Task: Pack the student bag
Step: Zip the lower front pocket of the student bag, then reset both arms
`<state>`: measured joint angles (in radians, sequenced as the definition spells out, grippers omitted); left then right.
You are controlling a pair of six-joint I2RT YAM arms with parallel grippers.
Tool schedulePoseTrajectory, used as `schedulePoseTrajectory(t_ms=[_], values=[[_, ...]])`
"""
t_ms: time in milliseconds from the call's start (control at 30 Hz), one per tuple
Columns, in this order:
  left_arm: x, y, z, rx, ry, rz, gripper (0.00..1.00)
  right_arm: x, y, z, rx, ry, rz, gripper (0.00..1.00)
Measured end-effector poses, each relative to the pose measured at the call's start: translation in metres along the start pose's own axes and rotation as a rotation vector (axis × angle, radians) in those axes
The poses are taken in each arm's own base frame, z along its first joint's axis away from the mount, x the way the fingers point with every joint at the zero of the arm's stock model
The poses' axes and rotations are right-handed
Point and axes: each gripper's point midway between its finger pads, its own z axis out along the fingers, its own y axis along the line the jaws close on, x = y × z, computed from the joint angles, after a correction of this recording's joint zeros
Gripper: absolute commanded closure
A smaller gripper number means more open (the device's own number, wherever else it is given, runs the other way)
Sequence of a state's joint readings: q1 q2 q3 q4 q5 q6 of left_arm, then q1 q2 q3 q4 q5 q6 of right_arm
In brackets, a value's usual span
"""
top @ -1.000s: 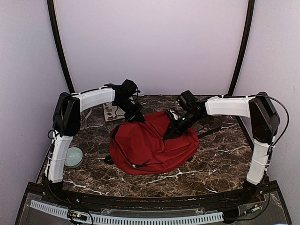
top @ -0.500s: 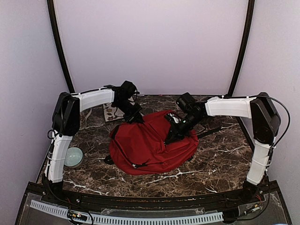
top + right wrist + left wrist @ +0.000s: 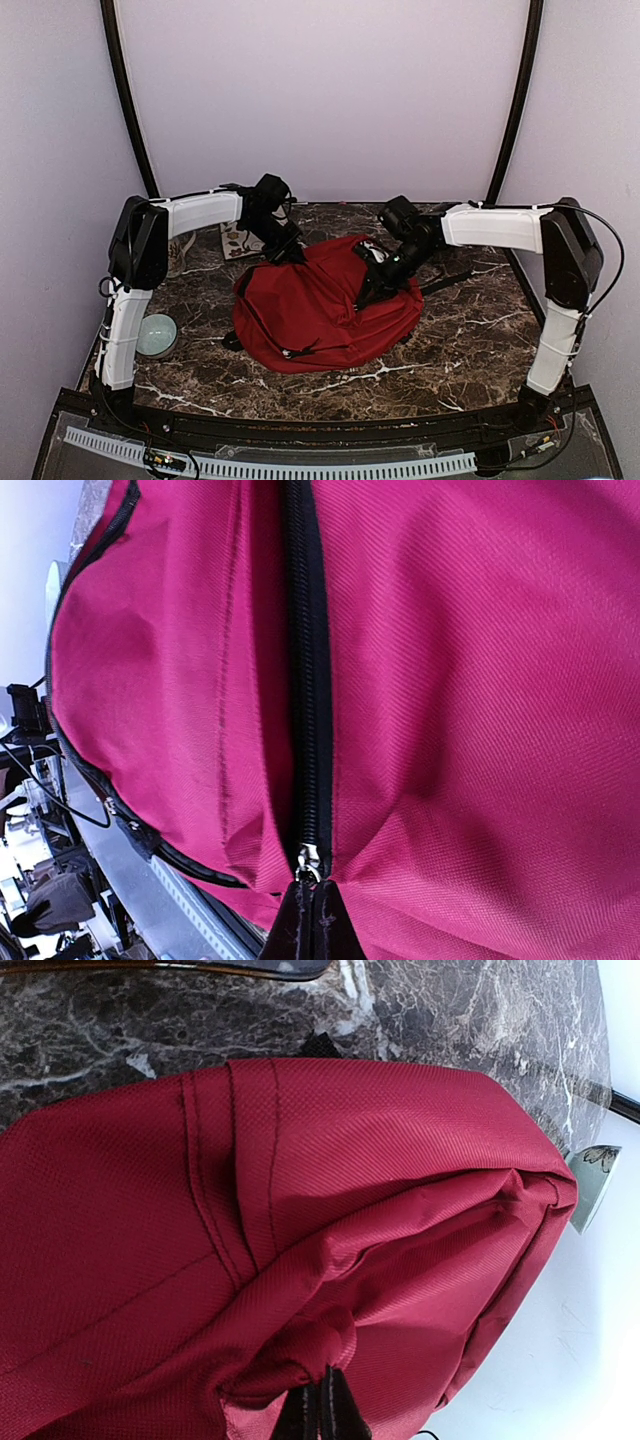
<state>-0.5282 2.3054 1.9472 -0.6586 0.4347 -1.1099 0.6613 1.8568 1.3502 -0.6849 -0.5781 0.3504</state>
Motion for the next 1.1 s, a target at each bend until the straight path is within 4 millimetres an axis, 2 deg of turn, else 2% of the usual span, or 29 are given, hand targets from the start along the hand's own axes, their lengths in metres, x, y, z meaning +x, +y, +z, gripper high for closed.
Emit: schedulePoseTrajectory(t_ms=[300, 367, 433, 500, 700, 800, 967, 1100], values=[[-0.001, -0.002, 0.0, 0.006, -0.003, 0.015, 0.99, -0.02, 0.014, -0.01, -0.01, -0.026, -0.044, 1.0], [0.0, -0.002, 0.0, 0.007, -0.005, 0.027, 0.97, -0.023, 0.016, -0.011, -0.009, -0.027, -0.051, 0.91], [0.0, -0.004, -0.001, 0.008, -0.012, 0.044, 0.93, -0.025, 0.017, -0.012, -0.008, -0.026, -0.056, 0.83], [0.001, -0.006, -0.004, 0.011, -0.021, 0.063, 0.88, -0.026, 0.016, -0.012, -0.002, -0.024, -0.061, 0.8], [-0.001, -0.017, -0.023, 0.031, -0.077, 0.128, 0.65, -0.037, 0.017, -0.02, 0.021, -0.048, -0.073, 0.78], [0.0, -0.018, -0.036, 0.036, -0.105, 0.153, 0.6, -0.044, 0.017, -0.027, 0.032, -0.068, -0.074, 0.78], [0.003, -0.019, -0.052, 0.036, -0.137, 0.183, 0.59, -0.062, 0.005, -0.047, 0.062, -0.121, -0.056, 0.78], [0.002, -0.022, -0.067, 0.038, -0.179, 0.214, 0.59, -0.074, -0.014, -0.065, 0.094, -0.165, -0.023, 0.77]])
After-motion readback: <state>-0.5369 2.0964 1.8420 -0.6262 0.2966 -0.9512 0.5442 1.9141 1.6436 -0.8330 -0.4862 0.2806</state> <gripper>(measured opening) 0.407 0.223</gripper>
